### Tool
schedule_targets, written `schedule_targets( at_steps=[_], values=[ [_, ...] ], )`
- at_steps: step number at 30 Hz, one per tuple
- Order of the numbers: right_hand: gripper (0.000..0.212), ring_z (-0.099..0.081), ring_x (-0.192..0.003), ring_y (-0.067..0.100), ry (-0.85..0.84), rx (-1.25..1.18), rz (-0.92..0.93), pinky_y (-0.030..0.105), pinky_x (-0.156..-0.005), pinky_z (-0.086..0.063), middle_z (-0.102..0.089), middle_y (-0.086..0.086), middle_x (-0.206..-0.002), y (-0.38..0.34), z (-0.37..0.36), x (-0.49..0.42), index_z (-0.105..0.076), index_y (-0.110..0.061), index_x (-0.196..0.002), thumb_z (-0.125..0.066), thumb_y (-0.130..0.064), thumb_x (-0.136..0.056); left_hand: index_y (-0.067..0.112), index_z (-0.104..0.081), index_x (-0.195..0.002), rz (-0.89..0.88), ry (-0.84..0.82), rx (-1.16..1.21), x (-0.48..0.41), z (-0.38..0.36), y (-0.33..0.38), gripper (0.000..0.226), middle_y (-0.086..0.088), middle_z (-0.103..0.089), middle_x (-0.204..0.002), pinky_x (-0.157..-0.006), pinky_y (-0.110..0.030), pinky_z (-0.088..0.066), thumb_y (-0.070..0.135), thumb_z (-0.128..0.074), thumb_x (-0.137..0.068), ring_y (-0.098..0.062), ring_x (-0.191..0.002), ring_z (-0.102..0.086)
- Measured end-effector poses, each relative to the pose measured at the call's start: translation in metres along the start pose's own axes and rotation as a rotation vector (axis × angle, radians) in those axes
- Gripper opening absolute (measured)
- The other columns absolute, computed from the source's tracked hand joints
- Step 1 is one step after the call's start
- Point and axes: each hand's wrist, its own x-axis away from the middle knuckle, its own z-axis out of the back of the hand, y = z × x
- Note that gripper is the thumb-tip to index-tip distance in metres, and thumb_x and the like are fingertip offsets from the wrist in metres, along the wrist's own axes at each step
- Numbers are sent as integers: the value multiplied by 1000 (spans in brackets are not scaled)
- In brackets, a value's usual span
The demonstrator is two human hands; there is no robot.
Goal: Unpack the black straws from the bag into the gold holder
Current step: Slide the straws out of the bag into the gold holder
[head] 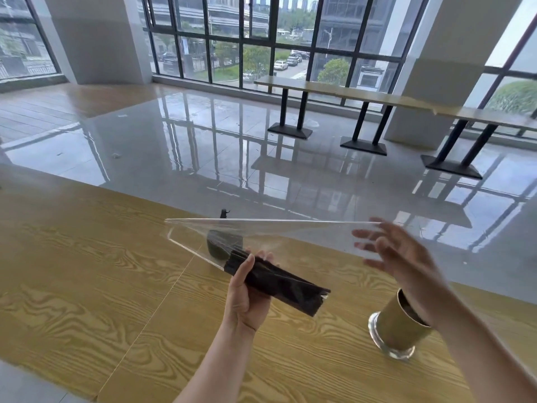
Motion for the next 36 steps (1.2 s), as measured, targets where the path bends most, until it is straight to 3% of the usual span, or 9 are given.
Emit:
schedule_targets(
  at_steps=[4, 8, 12, 15, 19, 24, 29, 31, 36],
  values=[
    [48, -67, -116, 12, 15, -79, -109, 47, -103, -52, -72, -5, -124, 46, -47, 23, -58, -25, -133, -64, -37, -87, 19, -63, -102, 31, 27, -9, -2, -8, -10, 48, -4, -63, -100, -108, -46, -41, 17, -91, -64, -22, -95, -63],
    [18, -74, -99, 29, 292, -211, 11, 40, -85, -61, -79, 5, -101, 35, -54, 17, -76, -16, -99, -61, -20, -90, 15, -53, -128, 61, -2, 10, -1, -16, -18, 84, -12, -62, -122, -93, -48, -57, 18, -96, -56, -28, -105, -70],
    [19, -77, -84, 24, 323, -156, 210, 28, -72, -62, -79, 8, -94, 21, -28, 16, -76, -18, -102, -64, -22, -88, 19, -61, -122, 37, -122, 48, -3, -32, -15, 51, -13, -67, -124, -91, -50, -56, 17, -82, -76, -32, -114, -67],
    [32, -76, -90, 27, 269, -178, 61, 36, -79, -63, -79, 7, -102, 38, -20, 23, -71, -18, -114, -68, -25, -84, 23, -61, -117, 41, -28, 27, -5, -35, -32, 33, -9, -71, -109, -92, -50, -56, 14, -66, -86, -30, -106, -69],
    [42, -75, -97, 29, 265, -212, -58, 41, -86, -61, -78, 9, -108, 60, -19, 40, -64, -17, -125, -67, -31, -85, 19, -67, -99, 85, -54, 18, -5, -27, -53, 37, -5, -63, -94, -98, -46, -50, 15, -86, -67, -25, -96, -63],
    [15, -76, -79, 31, 497, -316, -77, 36, -74, -64, -77, 18, -98, 62, -13, 52, -79, -17, -94, -67, -12, -87, 12, -63, -103, 175, 21, -71, -8, -22, -70, 51, -12, -63, -102, -94, -46, -51, 18, -91, -61, -29, -97, -63],
    [54, -75, -70, 29, 533, -202, 10, 34, -64, -64, -78, 6, -107, 55, 23, 76, -66, -38, -125, -65, -1, -86, 13, -58, -103, 224, 13, -104, -11, -21, -89, 22, -11, -58, -98, -85, -44, -54, 17, -70, -86, -28, -87, -63],
    [68, -73, -72, 29, 467, -268, 0, 33, -66, -63, -76, 7, -114, 58, 38, 86, -54, -45, -138, -66, -9, -81, 8, -56, -104, 273, -6, -128, -8, -23, -102, 32, -12, -57, -94, -82, -41, -55, 18, -78, -81, -27, -83, -61],
    [31, -75, -83, 29, 531, -450, -106, 35, -73, -64, -74, 19, -113, 57, 66, 92, -67, -28, -118, -65, -27, -86, 20, -45, -112, 349, 7, -170, -6, -21, -139, 52, -14, -58, -97, -76, -43, -57, 13, -83, -76, -28, -84, -60]
  ],
)
